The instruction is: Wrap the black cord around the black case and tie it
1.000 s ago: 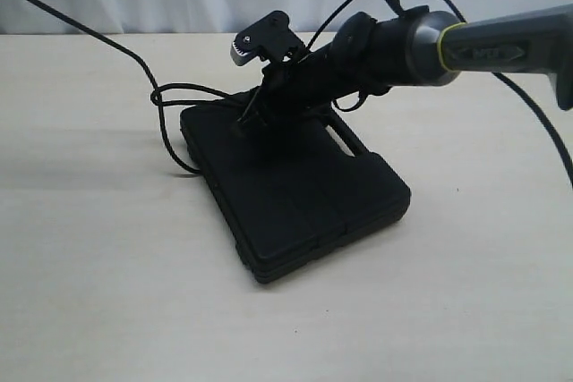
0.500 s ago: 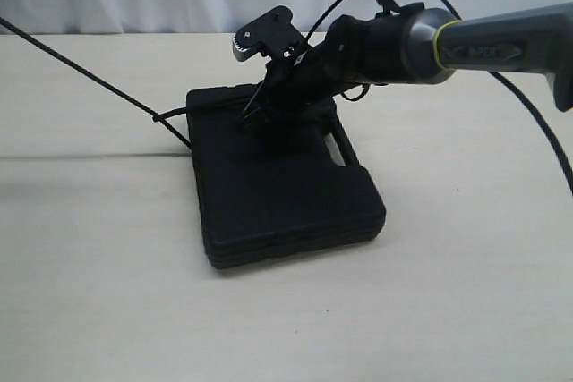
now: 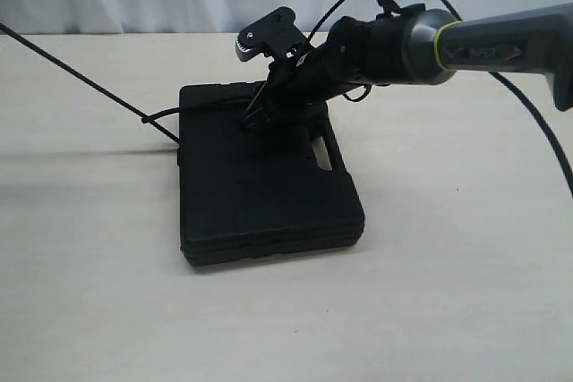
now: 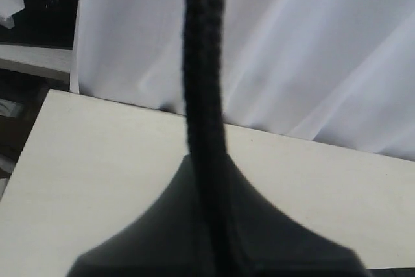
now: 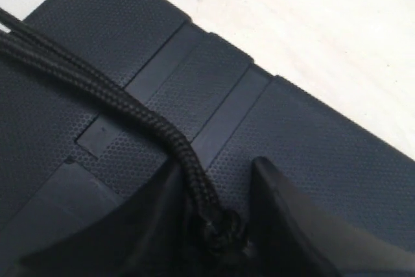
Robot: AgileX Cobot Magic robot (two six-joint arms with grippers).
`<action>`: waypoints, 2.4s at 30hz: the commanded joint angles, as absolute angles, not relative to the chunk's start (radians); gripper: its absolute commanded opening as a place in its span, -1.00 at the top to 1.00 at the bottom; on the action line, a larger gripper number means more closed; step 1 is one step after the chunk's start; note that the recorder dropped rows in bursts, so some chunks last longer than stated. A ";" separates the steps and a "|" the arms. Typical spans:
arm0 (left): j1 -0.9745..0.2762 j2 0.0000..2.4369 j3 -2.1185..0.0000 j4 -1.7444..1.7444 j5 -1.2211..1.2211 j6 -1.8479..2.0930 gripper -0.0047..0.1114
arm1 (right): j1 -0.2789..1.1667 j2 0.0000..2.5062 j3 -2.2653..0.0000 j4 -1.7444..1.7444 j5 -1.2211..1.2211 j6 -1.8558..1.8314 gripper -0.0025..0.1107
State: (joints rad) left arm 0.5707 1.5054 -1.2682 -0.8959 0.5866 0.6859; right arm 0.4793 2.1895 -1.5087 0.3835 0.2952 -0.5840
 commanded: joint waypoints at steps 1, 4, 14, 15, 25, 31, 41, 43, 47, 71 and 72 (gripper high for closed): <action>0.592 1.481 -1.282 -0.929 0.492 0.682 0.63 | 0.466 2.224 -1.483 0.343 0.377 -0.577 0.20; 0.592 1.478 -1.282 -0.936 0.495 0.712 0.09 | 0.466 2.210 -1.483 0.343 0.345 -0.535 0.10; 0.512 1.364 -1.282 -1.090 0.490 0.922 -0.89 | 0.466 2.062 -1.483 0.352 0.376 -0.538 -0.24; 0.474 1.335 -1.282 -1.066 0.455 0.976 -0.89 | 0.466 2.032 -1.483 0.352 0.389 -0.526 -0.25; 0.186 1.249 -1.275 -0.024 0.795 0.245 0.92 | 0.159 1.833 -1.369 0.354 0.862 -0.394 0.86; 0.246 1.200 -1.094 -0.099 0.934 0.204 0.92 | -0.045 1.364 -0.927 0.347 0.579 -0.306 0.88; 0.116 0.446 -0.561 -0.053 0.443 0.122 0.92 | 0.105 0.495 -0.383 0.324 0.031 -0.273 0.88; 0.069 0.323 -0.492 0.014 0.409 0.084 0.92 | 0.107 0.413 -0.369 0.324 0.043 -0.271 0.88; 0.012 0.049 -0.408 0.164 0.376 -0.052 0.92 | 0.107 0.290 -0.353 0.329 0.100 -0.244 0.88; 0.000 0.000 -0.419 0.000 0.458 -0.244 0.92 | 0.107 0.000 -0.315 0.331 0.232 -0.155 0.88; 0.000 0.000 -0.401 0.000 0.427 -0.244 0.92 | 0.107 0.000 -0.272 0.331 0.199 -0.137 0.88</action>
State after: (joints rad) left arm 0.0083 0.0036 -0.4361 0.0211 0.4831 -0.2069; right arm 0.1047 0.0034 -0.3511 0.3305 0.2425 -0.1809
